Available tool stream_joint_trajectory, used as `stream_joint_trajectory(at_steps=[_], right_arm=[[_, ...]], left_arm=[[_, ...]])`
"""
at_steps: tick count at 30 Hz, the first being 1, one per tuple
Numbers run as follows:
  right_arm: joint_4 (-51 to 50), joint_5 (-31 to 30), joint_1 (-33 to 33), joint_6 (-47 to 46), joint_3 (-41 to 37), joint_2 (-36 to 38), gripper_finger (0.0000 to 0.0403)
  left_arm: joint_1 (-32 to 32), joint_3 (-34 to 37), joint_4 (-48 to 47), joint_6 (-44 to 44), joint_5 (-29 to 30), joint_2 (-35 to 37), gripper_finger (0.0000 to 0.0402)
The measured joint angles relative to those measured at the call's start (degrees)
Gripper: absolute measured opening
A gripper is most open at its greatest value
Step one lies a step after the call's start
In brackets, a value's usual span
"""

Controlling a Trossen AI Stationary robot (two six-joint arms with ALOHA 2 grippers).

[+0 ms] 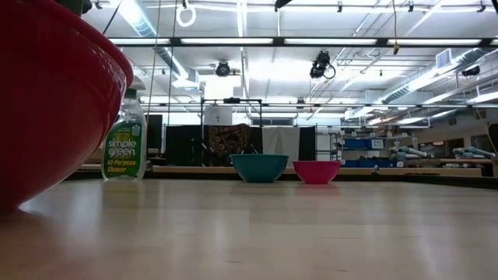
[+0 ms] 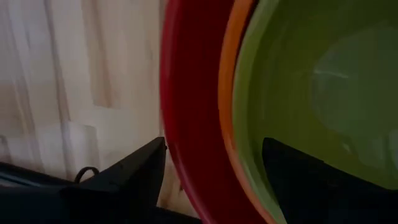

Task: Nest bowls inside each other
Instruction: Stack the green bowl on top of the orange bowl

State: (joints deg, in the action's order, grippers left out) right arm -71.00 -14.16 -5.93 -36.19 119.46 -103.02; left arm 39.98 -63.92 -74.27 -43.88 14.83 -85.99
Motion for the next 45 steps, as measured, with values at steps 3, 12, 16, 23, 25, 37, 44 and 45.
stream_joint_trajectory(at_steps=[3, 12, 16, 23, 25, 37, 44, 45], right_arm=[[1.04, 0.13, 0.00, 0.31, 0.00, 0.00, 0.0223], [2.16, 0.57, -0.02, 0.42, 0.00, 0.00, 0.0221], [2.25, 0.74, -0.42, 0.42, 0.00, 0.00, 0.0221], [2.84, 0.77, -1.43, 0.42, 0.00, 0.00, 0.0221], [2.87, 0.77, -1.55, 0.40, 0.00, 0.00, 0.0221], [5.11, 0.70, -1.87, 0.42, 0.00, 0.00, 0.0221], [6.08, 0.46, -2.22, 0.40, 0.00, 0.00, 0.0221], [6.08, 0.45, -2.29, 0.40, 0.00, 0.00, 0.0221]], left_arm=[[0.01, -0.03, -0.96, -0.86, 0.52, 0.00, 0.0270], [1.48, -1.06, -1.41, -3.44, 1.49, 0.00, 0.0270], [2.99, 0.78, 1.31, -4.56, 5.12, -0.27, 0.0270], [1.94, 1.15, -0.73, -4.26, 2.57, -1.18, 0.0270], [1.41, -1.17, -0.73, -3.49, 1.96, -0.93, 0.0270], [3.36, -3.20, -4.85, -2.63, 8.04, 0.10, 0.0270], [3.35, 0.79, -4.27, -3.20, 8.02, 0.13, 0.0270], [3.35, 1.13, -4.20, -3.04, 7.96, 0.13, 0.0270]])
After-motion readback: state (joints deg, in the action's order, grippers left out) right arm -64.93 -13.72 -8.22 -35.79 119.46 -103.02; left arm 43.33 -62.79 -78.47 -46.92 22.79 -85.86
